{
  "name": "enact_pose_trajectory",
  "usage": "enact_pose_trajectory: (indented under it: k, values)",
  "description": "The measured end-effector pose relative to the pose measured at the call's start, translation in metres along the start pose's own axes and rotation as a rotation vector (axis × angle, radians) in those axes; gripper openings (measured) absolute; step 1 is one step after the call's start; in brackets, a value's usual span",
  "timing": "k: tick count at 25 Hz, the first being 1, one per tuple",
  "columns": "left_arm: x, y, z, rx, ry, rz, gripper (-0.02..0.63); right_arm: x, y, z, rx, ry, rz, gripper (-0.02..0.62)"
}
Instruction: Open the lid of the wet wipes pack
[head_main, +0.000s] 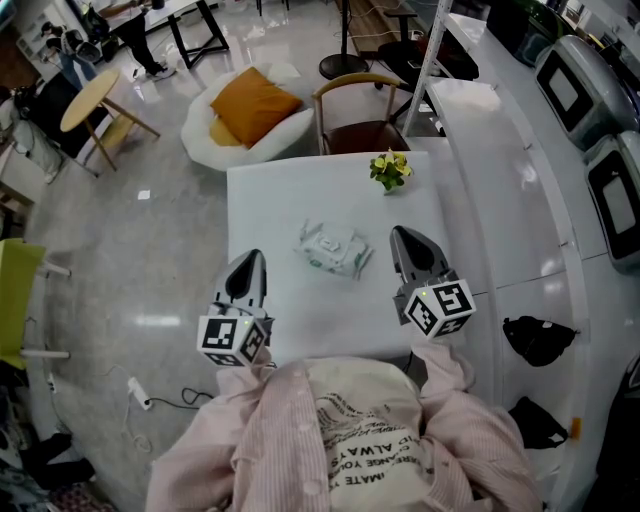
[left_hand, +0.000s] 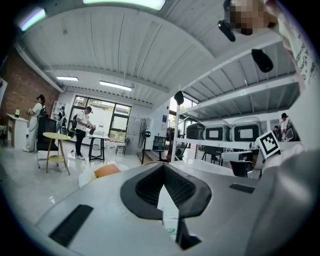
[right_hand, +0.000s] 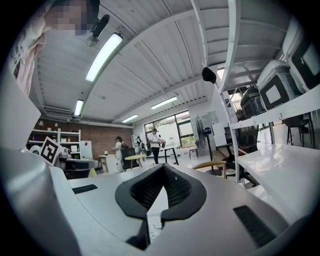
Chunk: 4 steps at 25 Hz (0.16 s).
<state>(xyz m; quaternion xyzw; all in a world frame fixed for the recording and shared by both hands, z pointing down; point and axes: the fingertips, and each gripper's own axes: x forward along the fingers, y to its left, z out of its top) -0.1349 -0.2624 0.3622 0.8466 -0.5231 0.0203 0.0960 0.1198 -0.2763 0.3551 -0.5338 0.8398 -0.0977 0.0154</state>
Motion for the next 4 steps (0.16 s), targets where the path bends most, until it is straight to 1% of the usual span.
enact_pose_trajectory:
  k: [4]
  values:
    - [-0.0001, 0.0001, -0.0017, 0.004, 0.005, 0.001, -0.002, -0.0004, 0.0004, -0.0008, -0.005, 0.0, 0.0, -0.002]
